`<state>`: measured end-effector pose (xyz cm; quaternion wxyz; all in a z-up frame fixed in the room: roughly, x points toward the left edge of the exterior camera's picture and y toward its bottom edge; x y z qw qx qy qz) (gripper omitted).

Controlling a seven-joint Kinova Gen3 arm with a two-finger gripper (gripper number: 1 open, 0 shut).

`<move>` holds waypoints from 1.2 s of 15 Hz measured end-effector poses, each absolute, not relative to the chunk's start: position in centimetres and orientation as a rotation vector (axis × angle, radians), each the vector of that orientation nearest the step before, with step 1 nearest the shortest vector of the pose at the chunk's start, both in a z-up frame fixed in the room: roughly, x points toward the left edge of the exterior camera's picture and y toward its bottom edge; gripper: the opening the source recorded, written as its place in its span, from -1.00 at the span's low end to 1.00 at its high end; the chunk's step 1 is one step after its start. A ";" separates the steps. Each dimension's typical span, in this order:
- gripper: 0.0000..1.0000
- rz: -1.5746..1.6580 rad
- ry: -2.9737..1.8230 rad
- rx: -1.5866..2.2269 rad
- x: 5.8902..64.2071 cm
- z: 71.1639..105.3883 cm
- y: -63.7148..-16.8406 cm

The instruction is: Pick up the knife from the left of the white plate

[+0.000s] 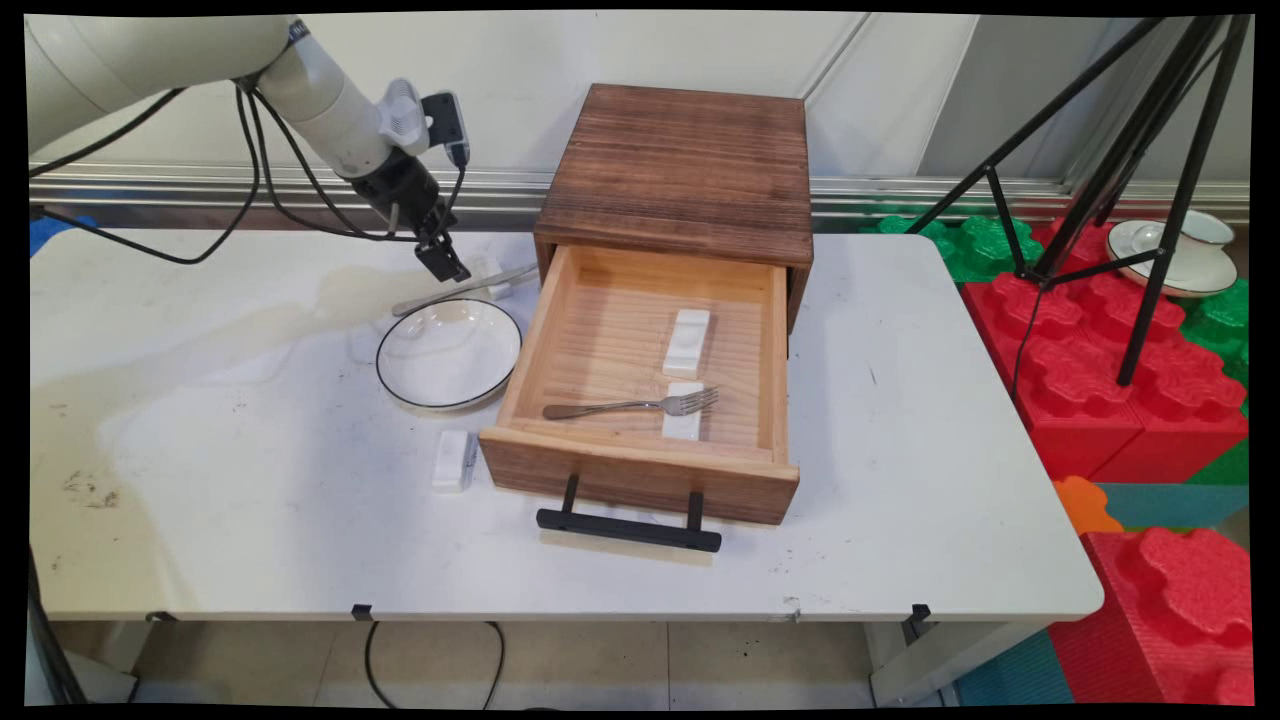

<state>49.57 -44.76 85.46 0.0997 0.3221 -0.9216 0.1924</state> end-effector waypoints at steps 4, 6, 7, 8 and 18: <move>1.00 0.559 -2.745 0.965 50.1 84.3 -45.9; 1.00 0.552 -2.755 0.970 50.4 83.8 -46.6; 1.00 0.548 -2.760 0.973 50.6 83.6 -46.9; 1.00 0.542 -2.765 0.975 50.7 83.3 -47.2; 1.00 0.439 -2.798 0.952 51.3 82.0 -48.6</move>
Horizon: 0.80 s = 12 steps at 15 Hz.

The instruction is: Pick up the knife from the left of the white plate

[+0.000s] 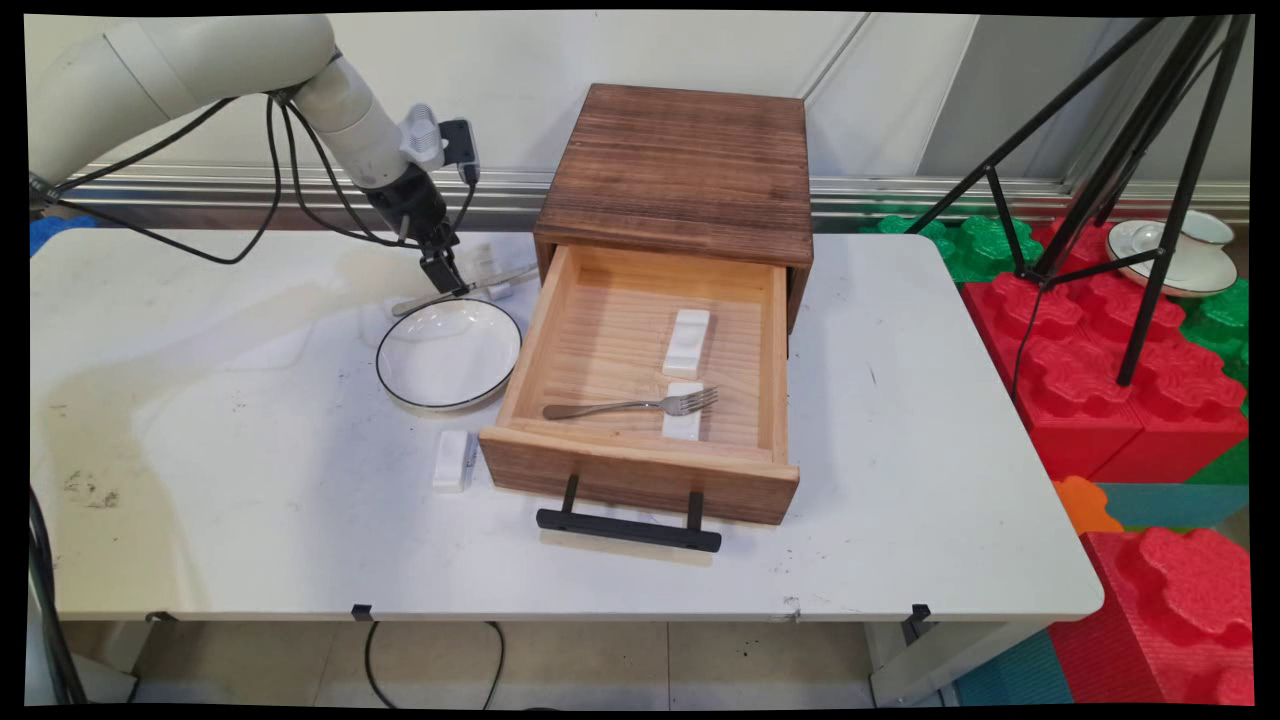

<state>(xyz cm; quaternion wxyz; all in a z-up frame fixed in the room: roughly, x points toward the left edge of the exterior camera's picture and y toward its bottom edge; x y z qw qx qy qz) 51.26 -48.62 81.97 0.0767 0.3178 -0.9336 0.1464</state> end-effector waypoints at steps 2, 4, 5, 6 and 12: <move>1.00 0.423 -2.805 0.944 51.4 81.8 -48.8; 1.00 0.415 -2.809 0.937 51.4 81.7 -49.0; 1.00 0.412 -2.810 0.934 51.4 81.6 -49.1; 1.00 0.405 -2.812 0.929 51.4 81.5 -49.2; 1.00 0.389 -2.819 0.915 51.5 81.2 -49.5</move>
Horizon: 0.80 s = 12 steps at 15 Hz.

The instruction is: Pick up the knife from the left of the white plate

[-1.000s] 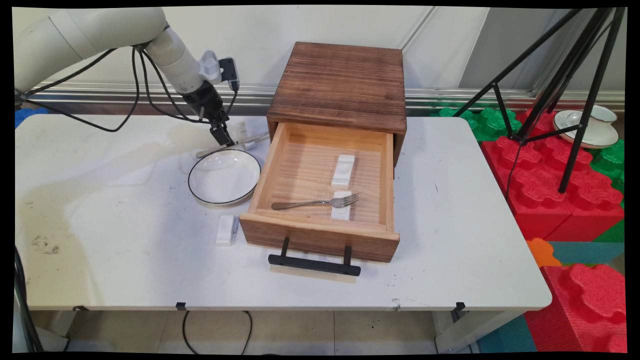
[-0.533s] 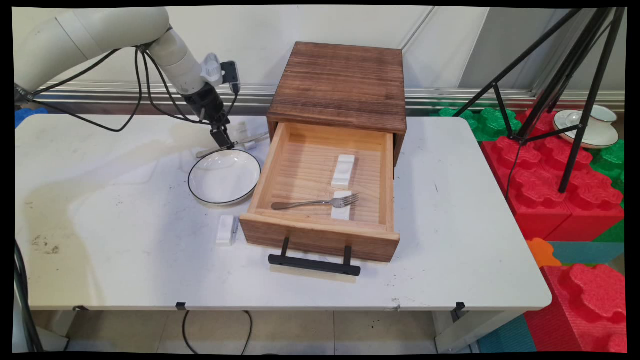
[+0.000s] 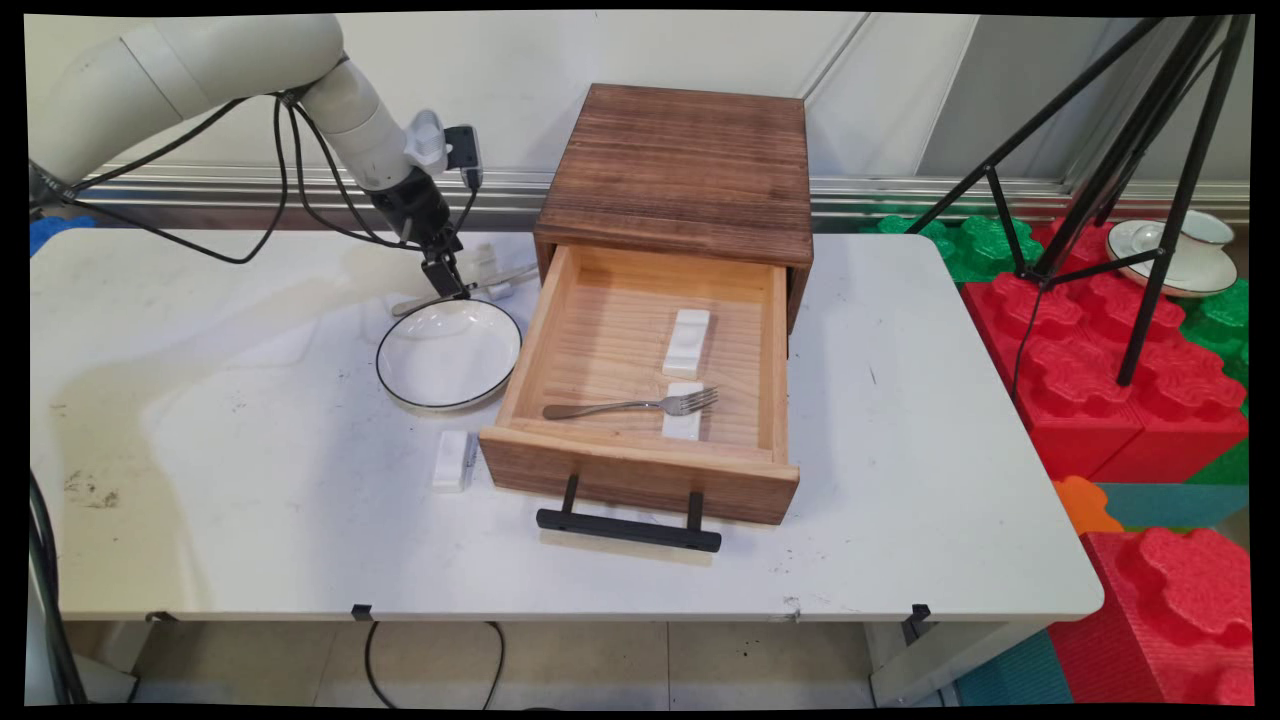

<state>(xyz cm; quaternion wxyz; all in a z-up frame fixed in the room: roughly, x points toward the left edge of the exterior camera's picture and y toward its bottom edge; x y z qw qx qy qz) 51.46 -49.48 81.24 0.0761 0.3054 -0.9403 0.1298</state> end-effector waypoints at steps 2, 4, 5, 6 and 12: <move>1.00 0.384 -2.821 0.911 51.5 81.1 -49.5; 1.00 0.381 -2.824 0.907 51.5 81.0 -49.6; 1.00 0.379 -2.825 0.904 51.6 81.0 -49.7; 1.00 0.379 -2.825 0.902 51.6 81.0 -49.8; 1.00 0.369 -2.820 0.902 51.6 80.8 -49.9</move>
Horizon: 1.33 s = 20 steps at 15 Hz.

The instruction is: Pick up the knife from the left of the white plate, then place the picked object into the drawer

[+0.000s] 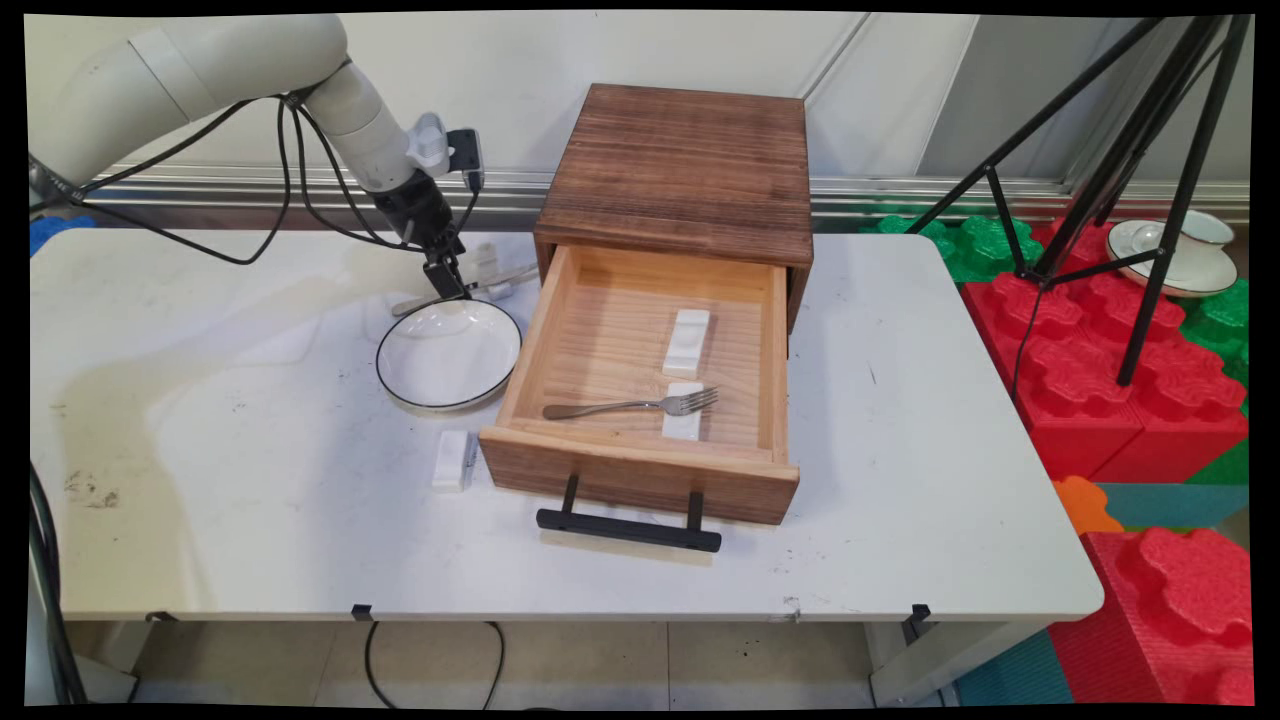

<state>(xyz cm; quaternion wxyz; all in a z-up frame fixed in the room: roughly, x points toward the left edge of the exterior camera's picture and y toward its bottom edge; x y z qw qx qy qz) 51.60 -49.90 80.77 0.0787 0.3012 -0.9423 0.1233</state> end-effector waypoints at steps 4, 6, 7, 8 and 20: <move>-1.00 0.363 -2.818 0.905 51.7 80.7 -49.8; -1.00 0.362 -2.816 0.905 51.7 80.7 -49.9; -1.00 0.361 -2.815 0.905 51.6 80.7 -49.9; -1.00 0.359 -2.814 0.906 51.7 80.7 -49.9; -1.00 0.349 -2.810 0.913 51.8 80.9 -49.3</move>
